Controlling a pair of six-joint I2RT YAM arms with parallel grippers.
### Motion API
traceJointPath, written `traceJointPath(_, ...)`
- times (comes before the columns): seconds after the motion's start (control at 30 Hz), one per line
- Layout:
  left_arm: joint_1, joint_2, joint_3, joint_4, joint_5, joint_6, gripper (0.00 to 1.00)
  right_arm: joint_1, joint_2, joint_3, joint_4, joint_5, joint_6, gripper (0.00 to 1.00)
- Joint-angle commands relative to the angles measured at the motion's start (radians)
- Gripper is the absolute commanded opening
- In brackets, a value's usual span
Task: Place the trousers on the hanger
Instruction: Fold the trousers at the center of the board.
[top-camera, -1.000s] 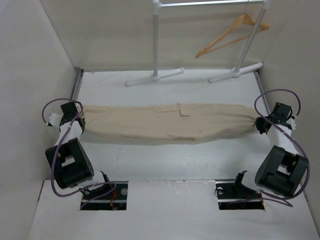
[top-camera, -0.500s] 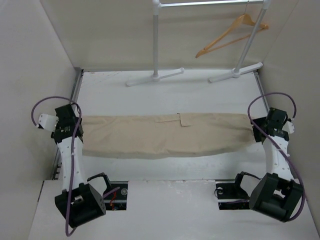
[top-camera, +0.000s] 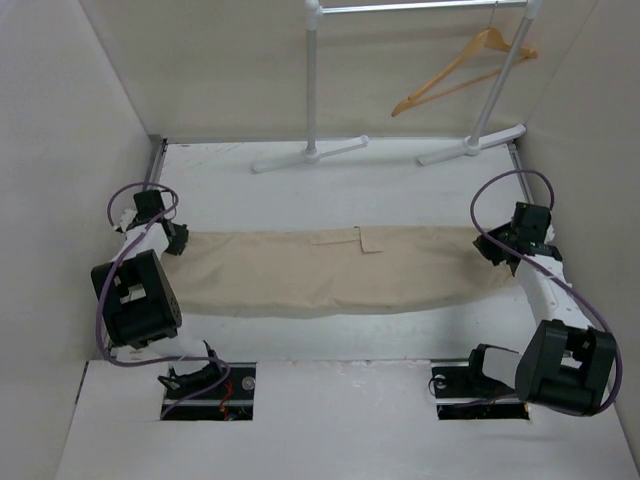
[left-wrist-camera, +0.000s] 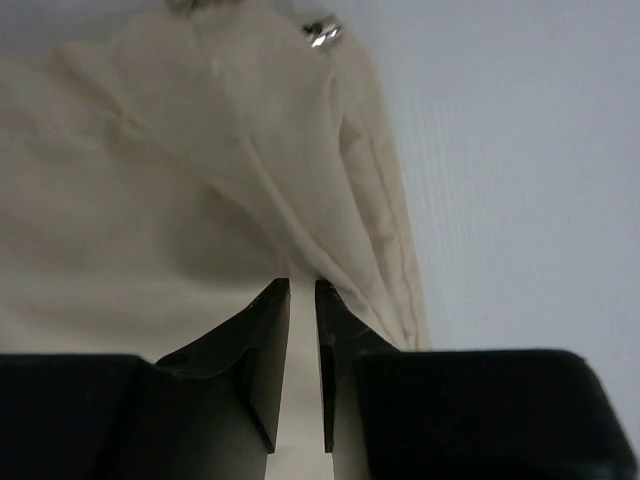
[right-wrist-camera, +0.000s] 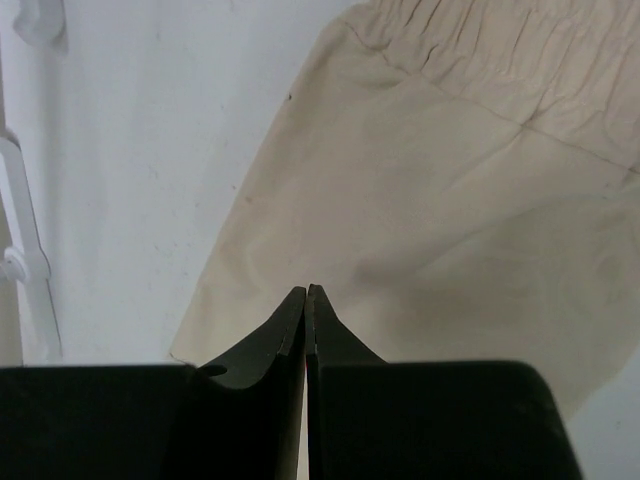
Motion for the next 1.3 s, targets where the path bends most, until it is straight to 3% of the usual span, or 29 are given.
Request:
traceJointPath(0.0,0.047,0.065,0.121,0.148,0.061,-0.004,0.15,0.004,0.017,-0.031,0.068,-0.039,-0.023,0.08)
traceJointPath(0.2,0.113,0.246,0.182,0.182,0.084,-0.007,0.15,-0.103,-0.026,-0.091,0.077,-0.03,-0.003,0.19)
traceJointPath(0.27,0.119,0.259,0.191,0.199,0.103,-0.024,0.18,-0.137,-0.046,-0.086,0.053,-0.007,-0.008,0.34)
traceJointPath(0.37,0.108,0.218,0.196,0.226,0.098,-0.082,0.32,-0.198,-0.068,-0.069,-0.015,0.08,-0.019,0.61)
traceJointPath(0.4,0.093,0.196,0.196,0.235,0.094,-0.103,0.39,-0.211,-0.071,-0.066,-0.023,0.096,-0.026,0.65)
traceJointPath(0.5,0.033,0.118,0.207,0.237,0.071,-0.151,0.54,-0.248,-0.068,-0.067,-0.038,0.127,-0.034,0.76)
traceJointPath(0.6,-0.054,0.018,0.196,0.237,0.025,-0.156,0.62,-0.278,-0.054,-0.086,-0.038,0.128,-0.033,0.8)
traceJointPath(0.83,-0.264,-0.192,0.026,0.242,-0.07,-0.146,0.63,-0.295,-0.019,-0.135,-0.017,0.107,-0.039,0.79)
traceJointPath(1.07,-0.326,-0.292,-0.105,0.226,-0.055,-0.134,0.62,-0.289,0.135,-0.156,0.104,0.016,0.01,0.74)
traceJointPath(1.13,-0.323,-0.321,-0.125,0.219,-0.046,-0.127,0.62,-0.289,0.17,-0.156,0.137,-0.001,0.023,0.66)
traceJointPath(1.27,-0.328,-0.393,-0.143,0.183,-0.038,-0.096,0.61,-0.286,0.149,-0.147,0.154,0.004,0.05,0.2)
